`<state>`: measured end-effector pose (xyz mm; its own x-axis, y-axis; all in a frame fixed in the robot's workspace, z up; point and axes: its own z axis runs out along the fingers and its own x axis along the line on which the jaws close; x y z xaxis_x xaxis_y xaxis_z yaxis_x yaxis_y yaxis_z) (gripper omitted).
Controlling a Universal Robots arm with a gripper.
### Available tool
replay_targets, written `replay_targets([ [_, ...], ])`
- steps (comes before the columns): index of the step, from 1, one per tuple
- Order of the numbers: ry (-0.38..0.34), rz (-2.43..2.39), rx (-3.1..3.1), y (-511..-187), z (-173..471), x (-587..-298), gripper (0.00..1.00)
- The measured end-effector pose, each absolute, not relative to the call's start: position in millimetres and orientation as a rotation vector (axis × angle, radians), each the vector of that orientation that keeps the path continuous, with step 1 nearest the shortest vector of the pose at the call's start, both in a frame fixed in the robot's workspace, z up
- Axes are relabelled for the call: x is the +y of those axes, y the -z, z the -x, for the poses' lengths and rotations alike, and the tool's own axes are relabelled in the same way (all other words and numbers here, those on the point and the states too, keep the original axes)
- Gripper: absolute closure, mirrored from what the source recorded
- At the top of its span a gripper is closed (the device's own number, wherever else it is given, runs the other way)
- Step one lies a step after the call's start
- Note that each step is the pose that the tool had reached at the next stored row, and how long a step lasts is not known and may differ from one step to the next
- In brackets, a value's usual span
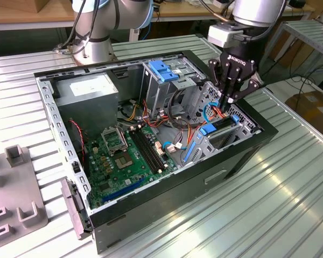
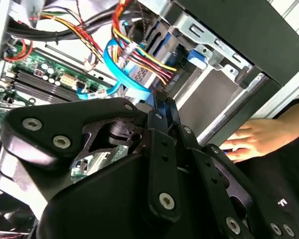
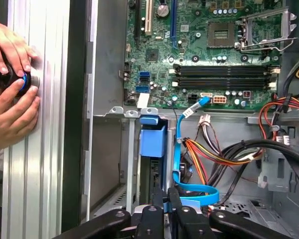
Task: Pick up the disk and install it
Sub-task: 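Insert the second disk wire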
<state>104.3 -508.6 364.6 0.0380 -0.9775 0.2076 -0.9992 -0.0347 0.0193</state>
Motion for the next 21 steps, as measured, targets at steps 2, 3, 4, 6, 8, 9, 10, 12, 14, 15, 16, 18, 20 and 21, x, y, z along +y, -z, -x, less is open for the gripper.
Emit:
replay_targets([
  [2, -0.199, -2.151, -2.066, -363, -103, -513, 0.84],
  [3, -0.196, -2.154, -2.068, -362, -102, -514, 0.84],
  [4, -0.189, -2.161, -2.072, -362, -102, -516, 0.84],
  [6, -0.175, -2.173, -2.08, -361, -100, -520, 0.84],
  [8, -0.168, -2.179, -2.084, -359, -99, -526, 0.84],
  [9, -0.163, -2.183, -2.087, -358, -98, -530, 0.84],
  [10, -0.16, -2.187, -2.09, -357, -97, -532, 0.84],
  [12, -0.152, -2.194, -2.098, -357, -95, -533, 0.84],
  [14, -0.137, -2.204, -2.108, -356, -94, -533, 0.84],
  [15, -0.13, -2.209, -2.112, -356, -94, -534, 0.84],
  [16, -0.123, -2.215, -2.118, -356, -94, -534, 0.84],
  [18, -0.112, -2.222, -2.125, -355, -94, -534, 0.84],
  [20, -0.102, -2.225, -2.134, -355, -94, -534, 0.84],
  [21, -0.104, -2.224, -2.142, -354, -93, -535, 0.84],
])
